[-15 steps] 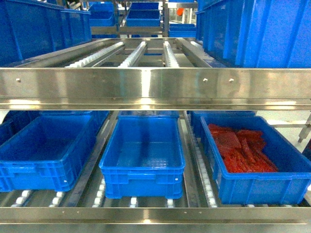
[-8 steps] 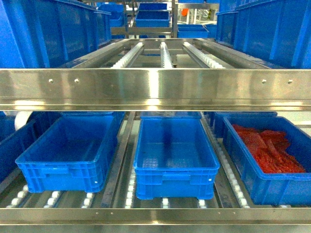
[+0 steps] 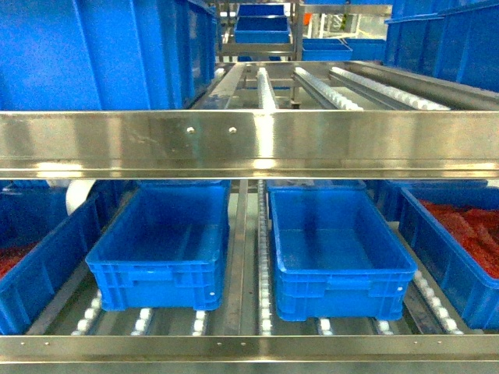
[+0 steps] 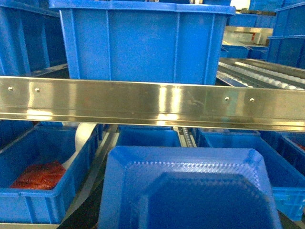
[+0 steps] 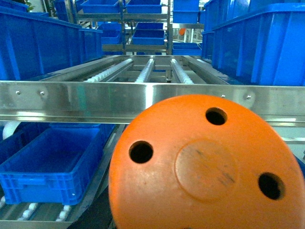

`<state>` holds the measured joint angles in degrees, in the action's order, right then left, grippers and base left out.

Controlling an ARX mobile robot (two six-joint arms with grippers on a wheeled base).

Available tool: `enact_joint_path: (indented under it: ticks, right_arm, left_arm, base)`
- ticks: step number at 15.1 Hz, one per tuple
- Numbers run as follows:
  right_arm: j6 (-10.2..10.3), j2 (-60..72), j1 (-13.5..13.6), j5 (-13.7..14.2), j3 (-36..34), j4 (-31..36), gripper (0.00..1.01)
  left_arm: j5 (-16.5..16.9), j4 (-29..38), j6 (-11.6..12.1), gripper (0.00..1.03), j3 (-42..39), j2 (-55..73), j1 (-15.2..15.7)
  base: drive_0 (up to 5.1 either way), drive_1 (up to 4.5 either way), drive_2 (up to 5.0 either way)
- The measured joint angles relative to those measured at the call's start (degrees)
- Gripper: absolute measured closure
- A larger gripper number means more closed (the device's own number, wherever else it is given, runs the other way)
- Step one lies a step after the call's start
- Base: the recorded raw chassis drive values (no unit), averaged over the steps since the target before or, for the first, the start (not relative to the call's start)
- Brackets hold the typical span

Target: Sort blue parts and orange caps into right shelf containers

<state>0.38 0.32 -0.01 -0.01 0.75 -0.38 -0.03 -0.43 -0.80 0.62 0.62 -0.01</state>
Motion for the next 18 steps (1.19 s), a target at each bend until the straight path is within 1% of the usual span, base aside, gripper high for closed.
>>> enact_joint_path:
  ticks: [2, 18]
  right_arm:
    - [0.0, 0.0, 0.0, -0.2, 0.0, 0.0, 0.57]
    - [0.0, 0.0, 0.0, 0.0, 0.0, 0.2, 0.57]
  left_arm:
    - [-0.3, -0.1, 0.0, 0.61, 0.0, 0.0, 0.0]
    - [0.0, 0.2, 0.0, 0.61, 0.0, 0.0, 0.0]
  base:
    - [0.0, 0.0, 0.0]
    - [0.0, 0.0, 0.0]
